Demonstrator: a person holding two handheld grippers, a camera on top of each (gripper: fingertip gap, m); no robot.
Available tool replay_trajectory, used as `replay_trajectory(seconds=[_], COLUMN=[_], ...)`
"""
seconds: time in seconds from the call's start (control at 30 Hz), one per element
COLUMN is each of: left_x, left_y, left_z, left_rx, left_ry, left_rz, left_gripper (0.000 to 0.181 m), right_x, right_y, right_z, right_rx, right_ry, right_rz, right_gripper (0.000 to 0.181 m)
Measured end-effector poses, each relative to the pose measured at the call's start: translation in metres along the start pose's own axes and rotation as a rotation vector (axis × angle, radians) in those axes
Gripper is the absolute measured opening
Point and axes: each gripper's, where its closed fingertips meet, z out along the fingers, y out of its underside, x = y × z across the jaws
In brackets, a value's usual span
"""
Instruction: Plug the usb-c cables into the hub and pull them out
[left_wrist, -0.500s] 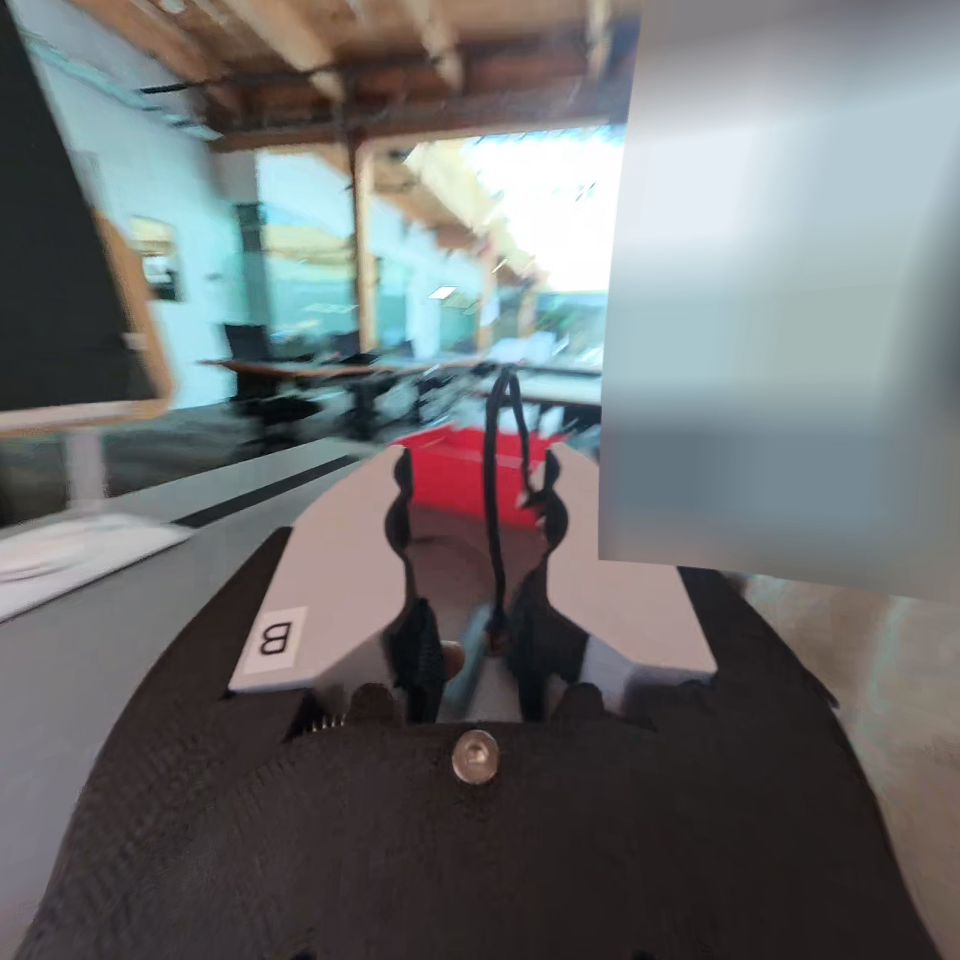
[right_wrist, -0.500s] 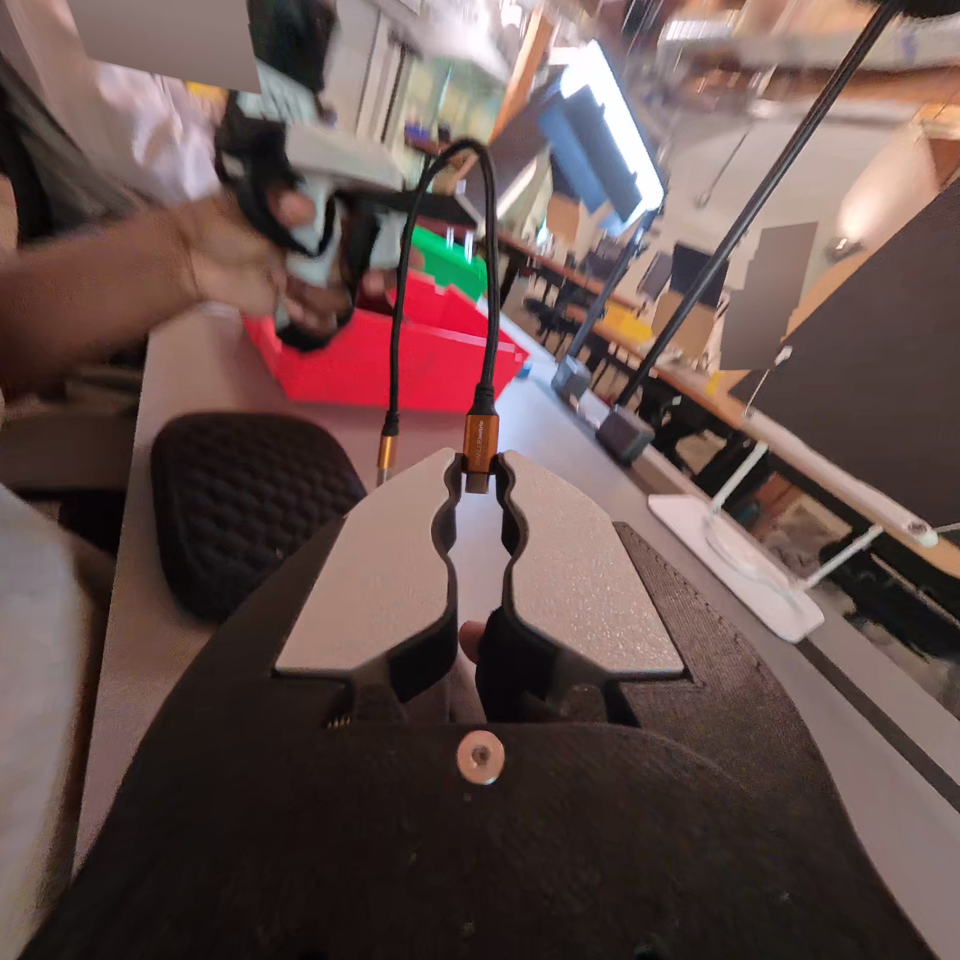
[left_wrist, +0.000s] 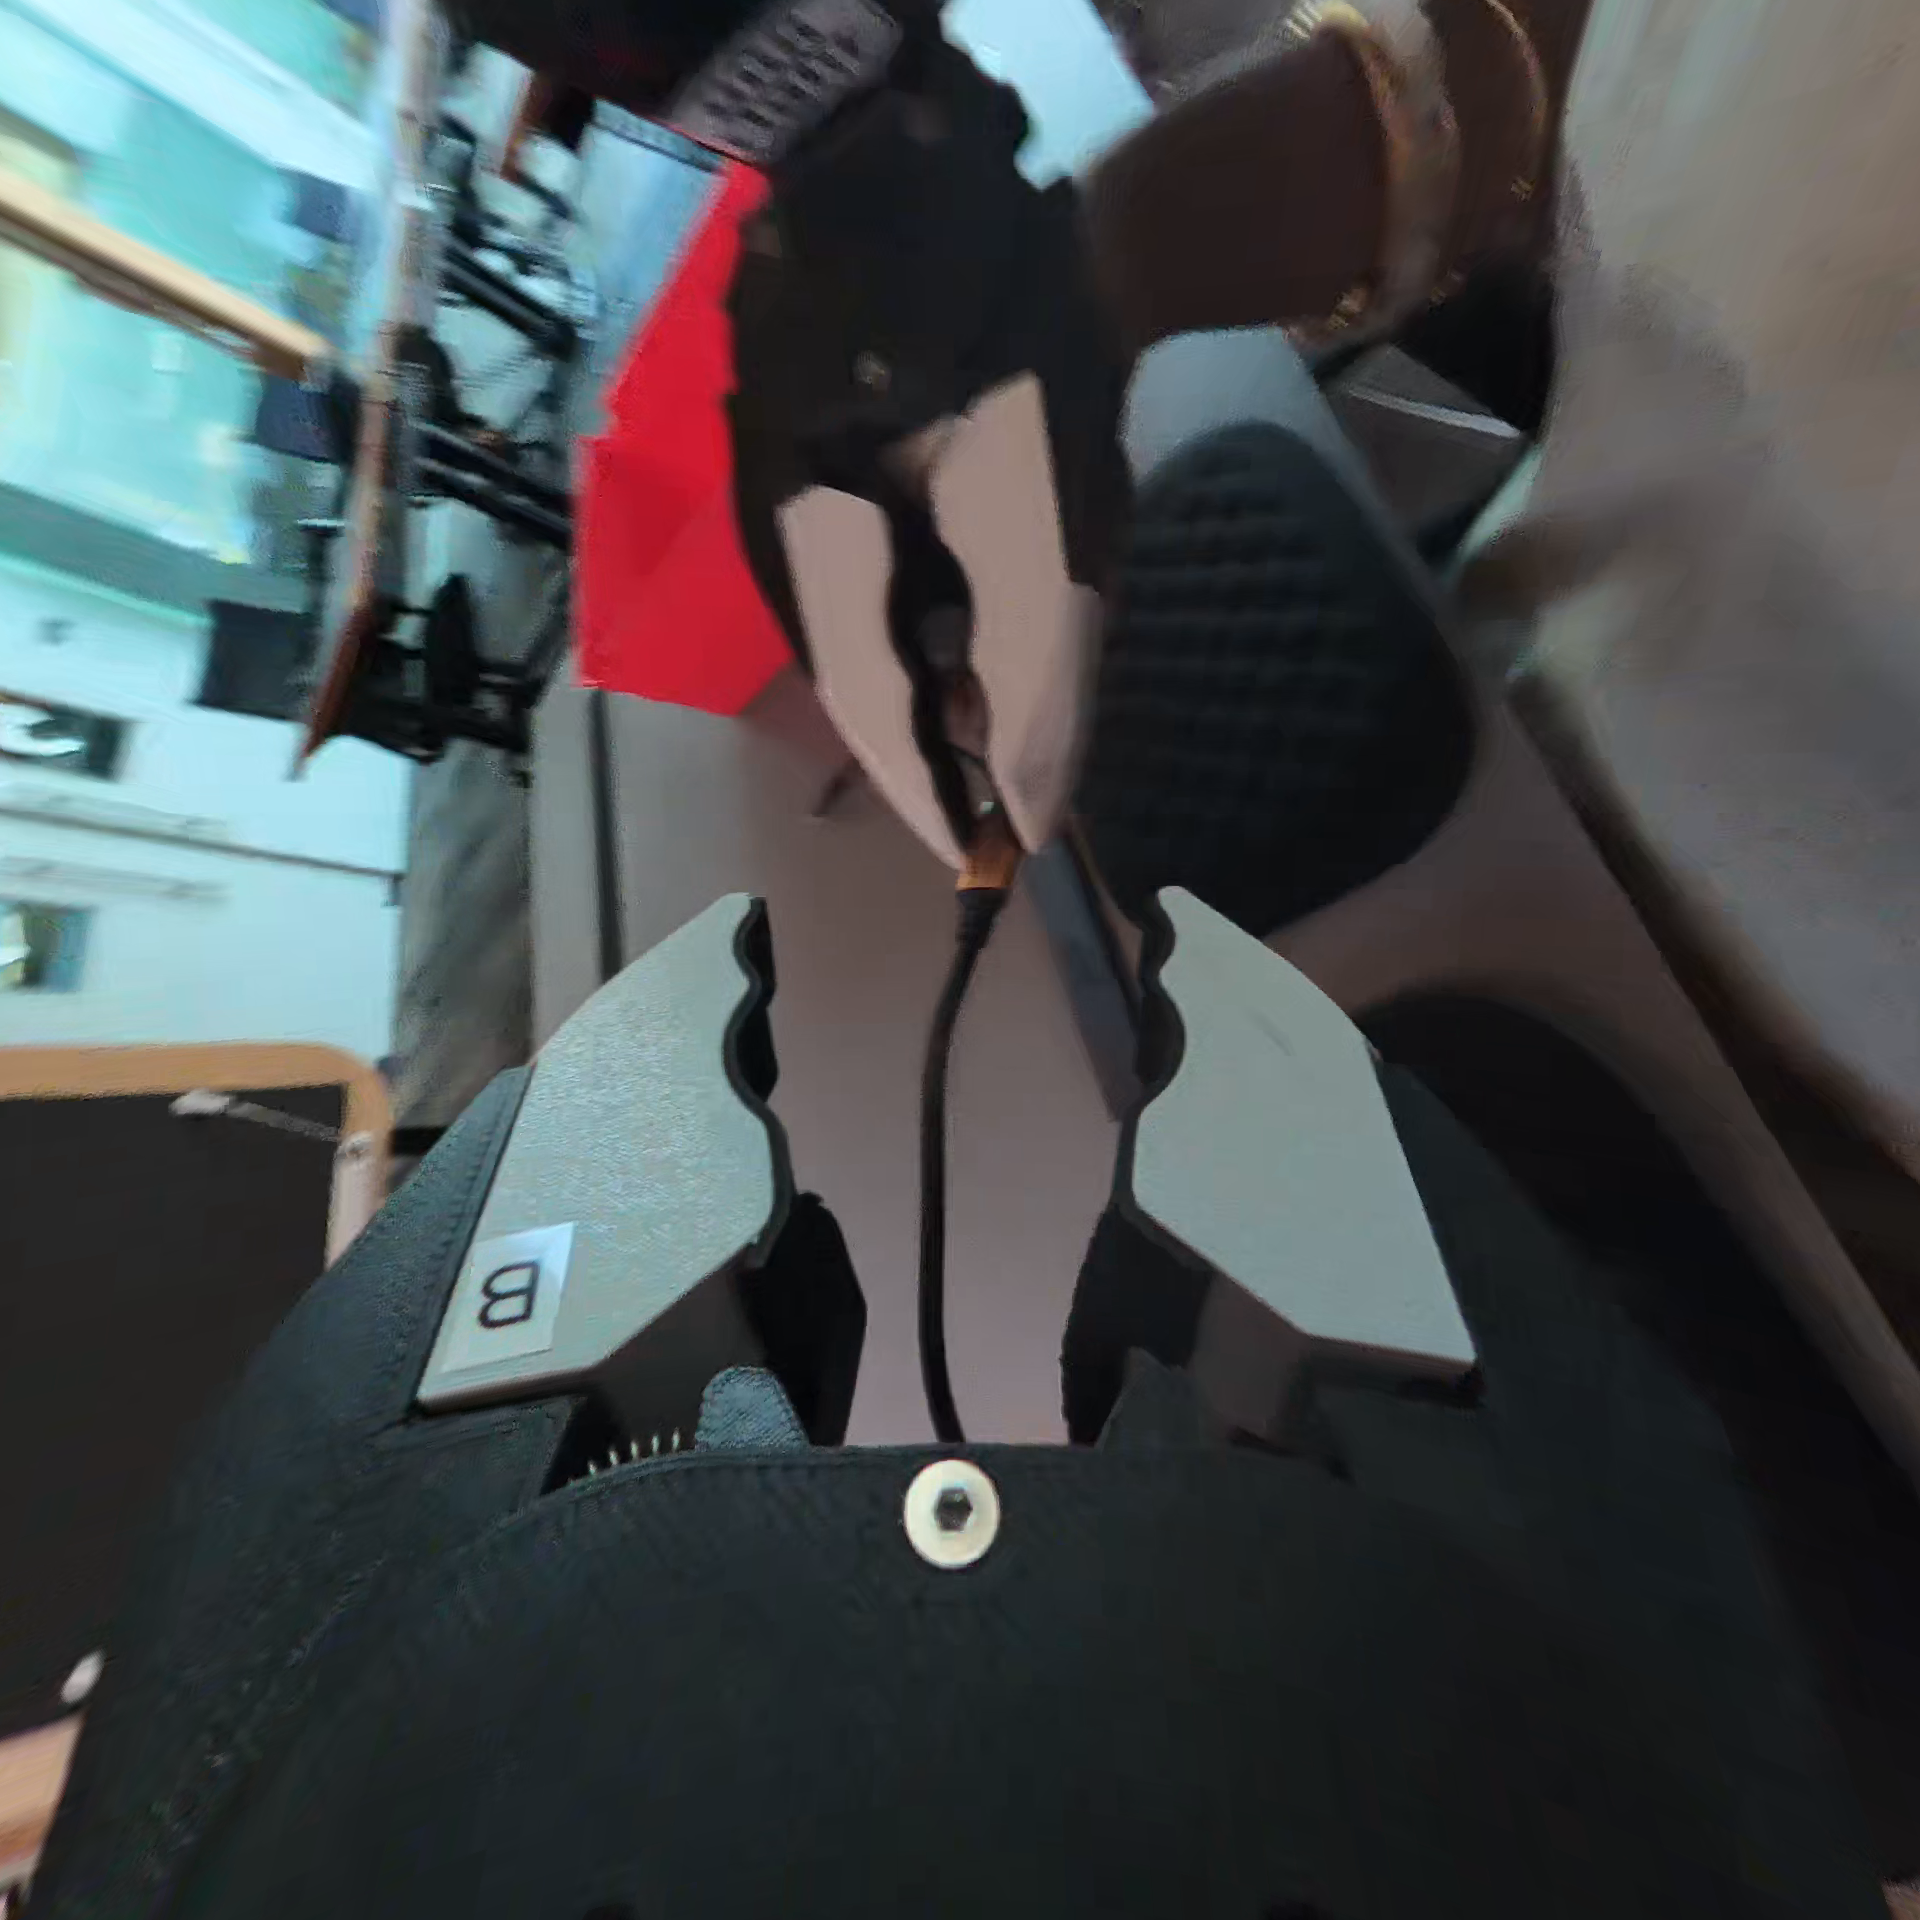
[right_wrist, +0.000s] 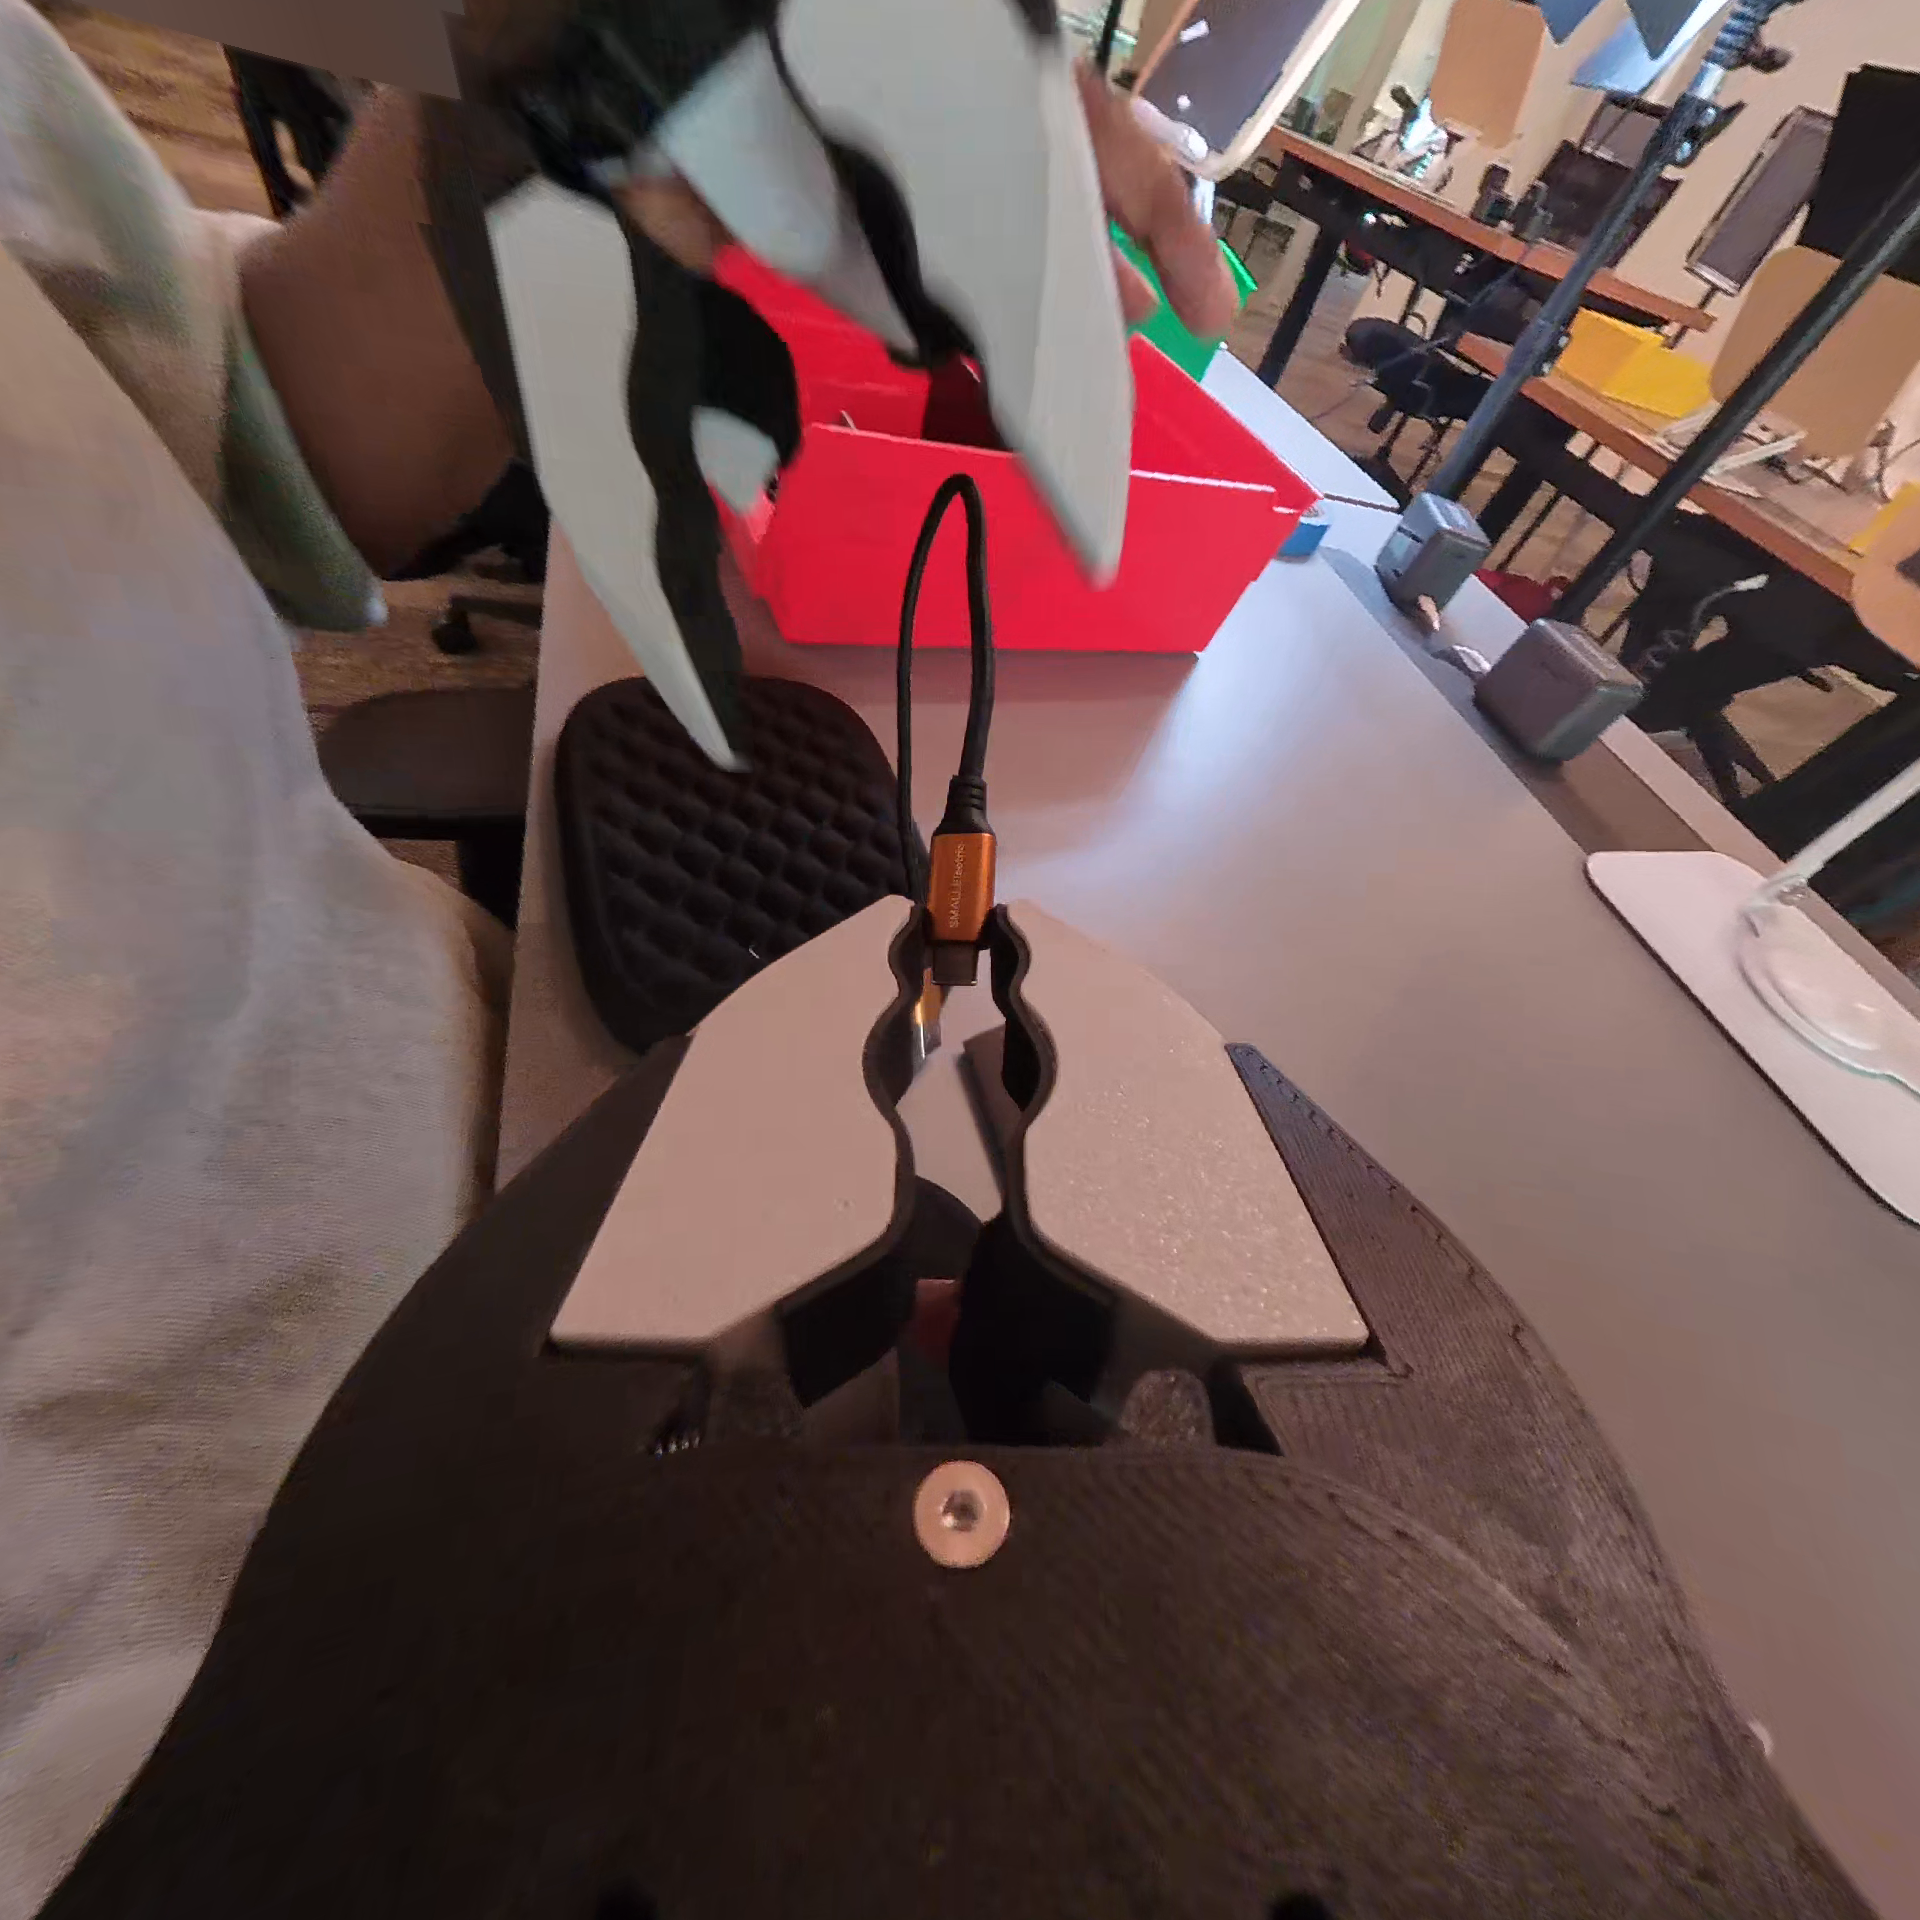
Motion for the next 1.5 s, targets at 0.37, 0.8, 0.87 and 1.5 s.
replay_trajectory(seconds=[0.37,0.8,0.87,1.5], left_x=[0.027,0.028,0.028,0.043], left_y=[0.003,0.008,0.011,0.052], left_z=[0.031,0.032,0.028,-0.004], left_rx=[0.054,0.045,0.010,-0.045], left_ry=[0.181,0.128,0.104,-0.136], left_rz=[-0.074,-0.228,-0.274,-0.444], left_gripper=[0.027,0.011,0.010,0.011], right_x=[-0.015,-0.019,-0.016,0.050], right_y=[-0.003,-0.003,-0.003,0.119], right_z=[-0.006,-0.001,-0.003,-0.018], right_rx=[0.036,0.064,0.086,-0.389], right_ry=[-0.064,-0.078,-0.066,-0.089], right_rz=[-0.088,-0.144,-0.135,0.236], right_gripper=[0.011,0.011,0.013,0.028])
